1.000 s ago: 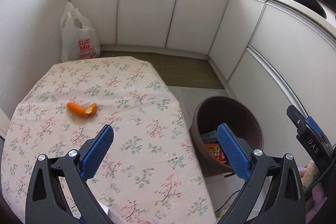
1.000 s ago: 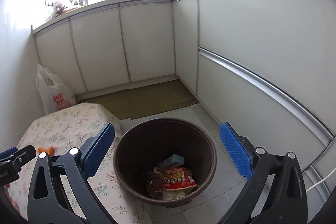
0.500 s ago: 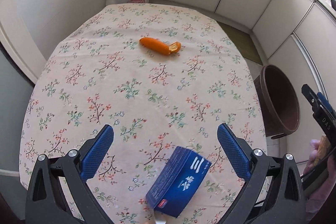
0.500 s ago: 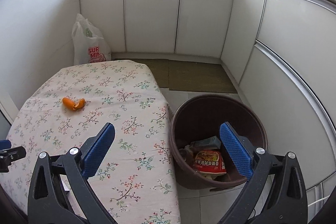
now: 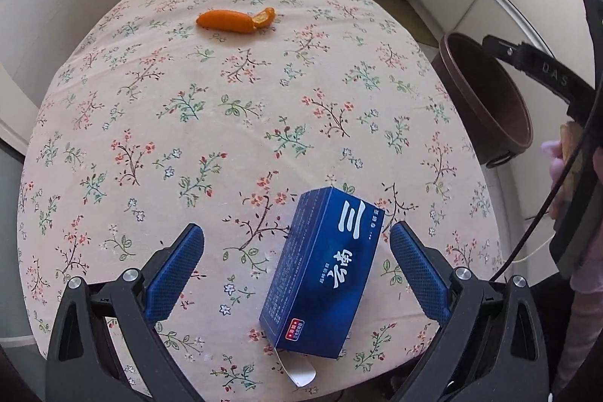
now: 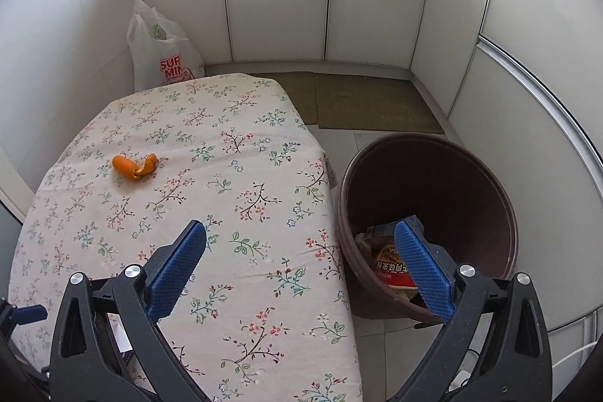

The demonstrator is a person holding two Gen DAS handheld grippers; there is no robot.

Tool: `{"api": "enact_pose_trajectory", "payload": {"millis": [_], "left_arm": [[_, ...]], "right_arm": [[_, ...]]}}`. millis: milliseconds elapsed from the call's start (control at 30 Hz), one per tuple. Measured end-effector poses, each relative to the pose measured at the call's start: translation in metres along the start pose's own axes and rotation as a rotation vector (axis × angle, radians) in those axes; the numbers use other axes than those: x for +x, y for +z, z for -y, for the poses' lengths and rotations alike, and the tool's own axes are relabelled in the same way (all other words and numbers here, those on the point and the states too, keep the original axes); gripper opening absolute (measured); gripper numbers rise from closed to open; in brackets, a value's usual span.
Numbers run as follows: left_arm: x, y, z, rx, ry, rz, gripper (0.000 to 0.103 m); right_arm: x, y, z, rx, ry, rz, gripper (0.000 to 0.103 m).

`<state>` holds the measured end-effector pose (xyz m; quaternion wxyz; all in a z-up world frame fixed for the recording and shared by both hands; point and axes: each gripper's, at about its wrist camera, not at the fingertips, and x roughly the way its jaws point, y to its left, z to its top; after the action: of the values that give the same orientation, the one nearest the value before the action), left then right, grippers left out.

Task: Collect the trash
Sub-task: 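Bring both tools back over the table toward the blue box and orange peel, then grasp the blue box with the left gripper while the right grasps the orange peel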

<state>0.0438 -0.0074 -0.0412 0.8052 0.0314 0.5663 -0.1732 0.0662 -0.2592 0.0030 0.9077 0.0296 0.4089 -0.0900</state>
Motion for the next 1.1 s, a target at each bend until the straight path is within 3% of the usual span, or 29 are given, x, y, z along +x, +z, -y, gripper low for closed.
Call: {"api": "enact_pose_trajectory", "payload": {"millis": [233, 467, 633, 700, 767, 800, 967, 1100], "left_arm": [[0.014, -0.006, 0.017, 0.089, 0.030, -0.022, 0.096], [0.021, -0.003, 0.017, 0.095, 0.039, -0.021, 0.093], [0.032, -0.005, 0.025, 0.131, 0.047, -0.061, 0.075], [0.036, -0.007, 0.024, 0.137, 0.061, -0.075, 0.063], [0.038, -0.008, 0.019, 0.118, 0.046, -0.083, 0.045], [0.037, -0.008, 0.016, 0.109, 0.043, -0.079, 0.044], [0.019, -0.008, 0.009, 0.101, 0.016, -0.013, 0.040], [-0.013, -0.007, 0.001, 0.100, -0.011, 0.131, 0.040]], "right_arm": [[0.007, -0.002, -0.005, -0.014, -0.003, -0.030, 0.096], [0.014, -0.003, -0.013, -0.048, 0.000, -0.049, 0.096], [0.015, -0.001, -0.017, -0.043, 0.007, -0.046, 0.096], [0.016, 0.000, -0.020, -0.042, 0.010, -0.049, 0.096], [0.018, 0.000, -0.024, -0.044, 0.015, -0.056, 0.096], [0.019, 0.000, -0.026, -0.046, 0.019, -0.059, 0.096], [0.026, 0.002, -0.042, -0.071, 0.036, -0.068, 0.096], [0.032, 0.003, -0.060, -0.106, 0.046, -0.069, 0.096]]}}
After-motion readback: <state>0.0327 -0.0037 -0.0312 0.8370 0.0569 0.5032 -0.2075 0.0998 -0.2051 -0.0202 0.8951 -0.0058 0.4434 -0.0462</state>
